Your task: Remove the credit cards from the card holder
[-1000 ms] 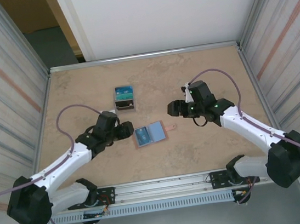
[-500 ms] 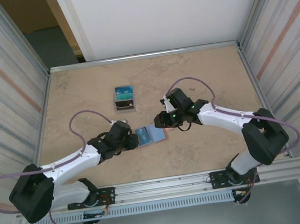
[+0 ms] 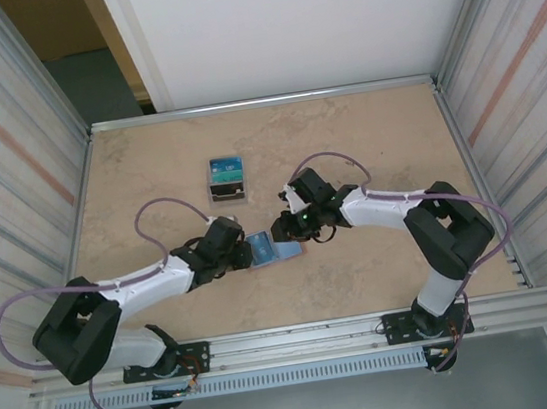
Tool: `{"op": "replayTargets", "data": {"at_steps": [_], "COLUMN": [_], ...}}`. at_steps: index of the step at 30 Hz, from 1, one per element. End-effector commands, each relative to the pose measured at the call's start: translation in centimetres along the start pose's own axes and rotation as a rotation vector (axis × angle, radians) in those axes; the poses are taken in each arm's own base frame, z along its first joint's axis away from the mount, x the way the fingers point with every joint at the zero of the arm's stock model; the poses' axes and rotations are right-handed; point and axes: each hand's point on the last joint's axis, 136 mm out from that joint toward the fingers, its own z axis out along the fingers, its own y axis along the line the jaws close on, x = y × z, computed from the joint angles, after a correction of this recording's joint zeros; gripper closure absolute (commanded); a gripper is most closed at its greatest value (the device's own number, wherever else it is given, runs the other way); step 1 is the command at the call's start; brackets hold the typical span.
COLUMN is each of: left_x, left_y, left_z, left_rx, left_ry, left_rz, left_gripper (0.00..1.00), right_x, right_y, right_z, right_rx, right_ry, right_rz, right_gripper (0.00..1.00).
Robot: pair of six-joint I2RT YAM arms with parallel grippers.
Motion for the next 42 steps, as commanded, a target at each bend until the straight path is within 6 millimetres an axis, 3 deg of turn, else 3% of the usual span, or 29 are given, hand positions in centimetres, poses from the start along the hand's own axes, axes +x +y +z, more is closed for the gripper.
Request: {"op": "replayTargets", "data": {"at_steps": [1,32,42], "left_x": [-1.4,0.0,0.1], "left_y": [-1.2,-1.0,-0.3], "left_z": [0.0,1.3,0.9], "left_rx": [0.028,0.011,-0.021], "left_ry": [-0.029,0.053,0.056], "left_rz": [0.027,0.055,0.064], "left_gripper": [0.66,0.71,0.71], "right_x": [-0.5,0.3,-0.4], "right_y": [1.1,-1.0,-1.3], "right_z": [0.6,3.9,2.4], "right_rx": [-0.036,-0.085,-0.091], "right_ry": [0.007,0.092,0.054], "right_rz": [0.01,0.126,0.138], "right_gripper": [0.74,0.81,0.81]}}
